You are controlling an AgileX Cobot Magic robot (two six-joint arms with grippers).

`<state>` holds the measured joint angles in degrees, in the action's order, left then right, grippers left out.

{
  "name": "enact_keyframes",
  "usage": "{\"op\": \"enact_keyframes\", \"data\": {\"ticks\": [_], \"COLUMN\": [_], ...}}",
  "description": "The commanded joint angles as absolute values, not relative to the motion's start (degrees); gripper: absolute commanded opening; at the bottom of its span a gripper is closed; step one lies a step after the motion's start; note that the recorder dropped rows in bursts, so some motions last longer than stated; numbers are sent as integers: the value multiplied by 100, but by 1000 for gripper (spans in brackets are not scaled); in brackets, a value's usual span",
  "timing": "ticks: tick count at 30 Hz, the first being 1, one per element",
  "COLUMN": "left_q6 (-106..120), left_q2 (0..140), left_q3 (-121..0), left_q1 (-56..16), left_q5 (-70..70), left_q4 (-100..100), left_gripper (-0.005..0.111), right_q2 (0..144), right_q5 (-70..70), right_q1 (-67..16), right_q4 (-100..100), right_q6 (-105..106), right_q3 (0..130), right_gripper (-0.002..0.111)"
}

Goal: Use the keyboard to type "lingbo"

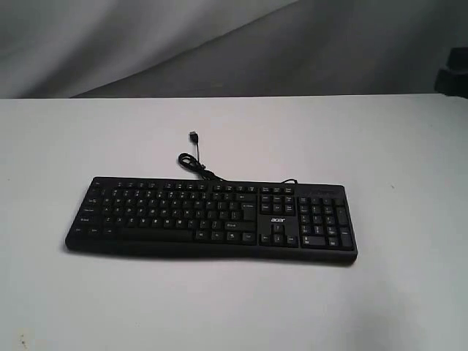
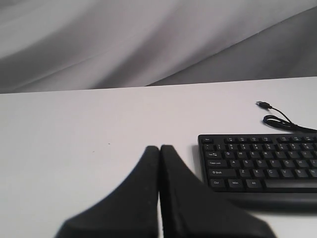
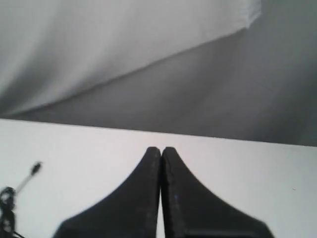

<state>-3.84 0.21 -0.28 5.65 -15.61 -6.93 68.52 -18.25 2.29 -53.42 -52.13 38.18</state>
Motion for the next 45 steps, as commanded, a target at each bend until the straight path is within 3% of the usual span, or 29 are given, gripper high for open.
{"op": "enact_keyframes", "data": {"ticks": [1, 4, 8, 10, 14, 16, 20, 25, 38, 45], "left_q6": [-396, -396, -396, -396, -396, -396, -396, -396, -396, -396], "left_q2": [0, 0, 0, 0, 0, 0, 0, 0, 0, 0], "left_q3": [0, 0, 0, 0, 0, 0, 0, 0, 0, 0], "left_q1": [571, 571, 571, 571, 571, 571, 571, 571, 571, 571], "left_q5": [-1523, -1523, -1523, -1523, -1523, -1523, -1523, -1523, -1523, -1523], "left_q4": [-671, -671, -671, -671, -671, -671, -671, -671, -671, -671], "left_gripper": [1, 1, 1, 1, 1, 1, 1, 1, 1, 1], "right_q2": [8213, 8854, 9901, 10151, 10261, 10406, 11065, 11745, 12312, 12505], "right_q5": [-447, 530, 2835, 2760, 3678, 4584, 4460, 3757, 2839, 3245], "right_q1": [-56, -365, -1056, -1298, -1786, -2091, -2913, -3297, -3491, -3481], "right_q4": [-6196, -6534, -6147, -3801, 3919, 5045, 4559, 4594, 4705, 4599], "right_q6": [-5109, -5099, -4393, -1748, 6192, 7300, 7368, 7461, 7718, 7340], "right_q3": [4996, 5748, 7213, 7722, 8076, 8076, 8076, 8076, 8121, 8576], "right_gripper": [0, 0, 0, 0, 0, 0, 0, 0, 0, 0]}}
